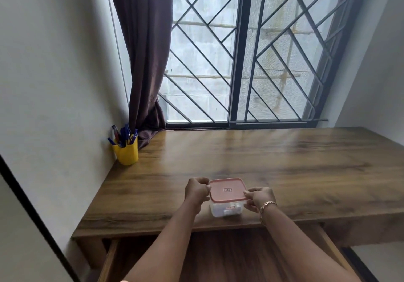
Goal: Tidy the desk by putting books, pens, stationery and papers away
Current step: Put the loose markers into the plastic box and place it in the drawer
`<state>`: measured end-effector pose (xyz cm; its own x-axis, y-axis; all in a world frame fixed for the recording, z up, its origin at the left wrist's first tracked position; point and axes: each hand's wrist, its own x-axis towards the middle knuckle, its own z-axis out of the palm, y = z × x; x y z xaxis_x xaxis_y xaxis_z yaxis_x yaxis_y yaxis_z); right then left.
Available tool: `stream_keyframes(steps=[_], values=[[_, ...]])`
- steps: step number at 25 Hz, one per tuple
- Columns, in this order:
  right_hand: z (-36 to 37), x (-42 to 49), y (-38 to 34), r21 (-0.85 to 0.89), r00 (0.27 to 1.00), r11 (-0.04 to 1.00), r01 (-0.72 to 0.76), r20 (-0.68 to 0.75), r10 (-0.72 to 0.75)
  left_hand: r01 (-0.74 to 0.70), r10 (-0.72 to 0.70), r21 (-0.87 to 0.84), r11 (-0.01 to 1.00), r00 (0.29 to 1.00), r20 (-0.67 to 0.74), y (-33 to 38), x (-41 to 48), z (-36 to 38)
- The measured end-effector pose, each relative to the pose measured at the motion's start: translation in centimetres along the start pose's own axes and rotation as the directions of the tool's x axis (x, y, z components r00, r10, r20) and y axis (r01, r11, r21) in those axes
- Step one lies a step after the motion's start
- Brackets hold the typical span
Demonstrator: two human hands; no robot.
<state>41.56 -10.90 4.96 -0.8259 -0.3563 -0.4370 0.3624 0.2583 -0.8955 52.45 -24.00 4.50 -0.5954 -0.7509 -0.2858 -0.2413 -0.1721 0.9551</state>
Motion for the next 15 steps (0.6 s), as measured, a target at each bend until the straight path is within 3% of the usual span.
stream_keyframes(steps=[6,10,15], values=[[0.9,-1.5,-1.2,-0.12,0.994,0.988,0.095,0.066,-0.087,-0.023,0.023,0.004,1.0,0.999,0.045,1.4,-3.6,-3.7],[2.7,-4.3,-2.2,-0.279,0.956,0.936,0.216,0.254,-0.145,0.028,-0.05,0.133,0.991,0.985,0.164,2.6,-8.3,-7.7],[7.5,-8.1,0.3,-0.43,0.873,0.83,0.354,0.47,-0.129,0.159,-0.218,0.318,0.935,0.963,0.159,0.5,-12.9,-13.5]])
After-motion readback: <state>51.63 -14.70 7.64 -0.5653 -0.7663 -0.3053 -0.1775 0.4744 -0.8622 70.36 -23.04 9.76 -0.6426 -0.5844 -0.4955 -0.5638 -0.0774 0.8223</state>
